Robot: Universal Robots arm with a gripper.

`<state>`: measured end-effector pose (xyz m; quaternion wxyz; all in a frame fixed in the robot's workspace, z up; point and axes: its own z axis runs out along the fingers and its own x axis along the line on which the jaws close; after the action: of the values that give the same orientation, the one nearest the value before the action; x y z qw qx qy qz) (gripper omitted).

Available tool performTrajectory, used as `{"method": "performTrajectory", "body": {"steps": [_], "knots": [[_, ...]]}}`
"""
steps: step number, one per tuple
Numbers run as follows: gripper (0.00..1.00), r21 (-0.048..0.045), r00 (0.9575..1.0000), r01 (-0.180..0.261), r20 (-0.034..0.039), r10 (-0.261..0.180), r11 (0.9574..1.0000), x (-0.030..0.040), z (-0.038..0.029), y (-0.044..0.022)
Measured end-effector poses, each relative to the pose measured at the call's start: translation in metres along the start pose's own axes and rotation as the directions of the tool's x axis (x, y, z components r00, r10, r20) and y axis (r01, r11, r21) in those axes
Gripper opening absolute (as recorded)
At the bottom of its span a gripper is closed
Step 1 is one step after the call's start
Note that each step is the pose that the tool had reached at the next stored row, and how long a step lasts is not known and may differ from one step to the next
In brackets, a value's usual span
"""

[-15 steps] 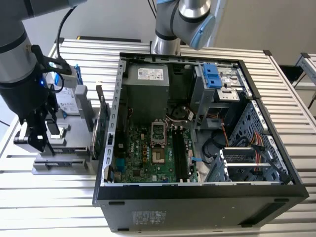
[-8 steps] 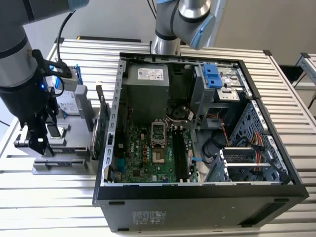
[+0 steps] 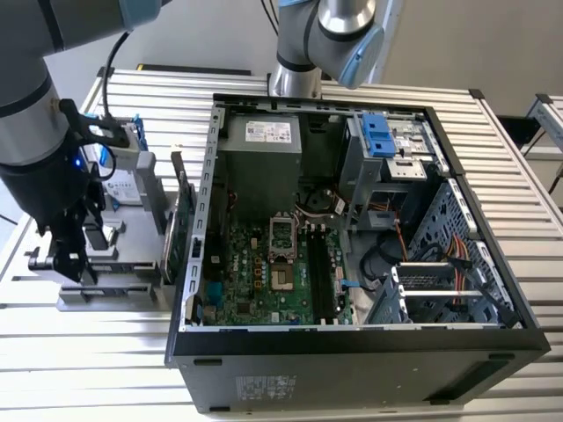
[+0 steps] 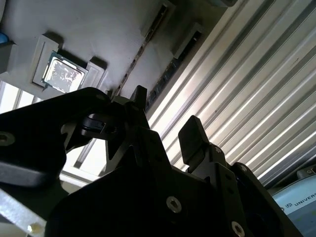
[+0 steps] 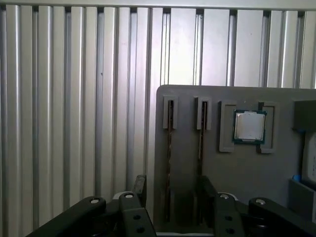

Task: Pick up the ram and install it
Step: 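Pick up the ram and move it above insertion slot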

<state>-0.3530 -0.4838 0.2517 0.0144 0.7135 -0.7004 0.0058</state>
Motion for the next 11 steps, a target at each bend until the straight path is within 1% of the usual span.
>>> {"method": "performTrajectory", "body": {"steps": [11], "knots": [[1.0,-0.0001,1.0,-0.001,0.0,0.001,1.0,0.0045,0.0089,0.0001]]}}
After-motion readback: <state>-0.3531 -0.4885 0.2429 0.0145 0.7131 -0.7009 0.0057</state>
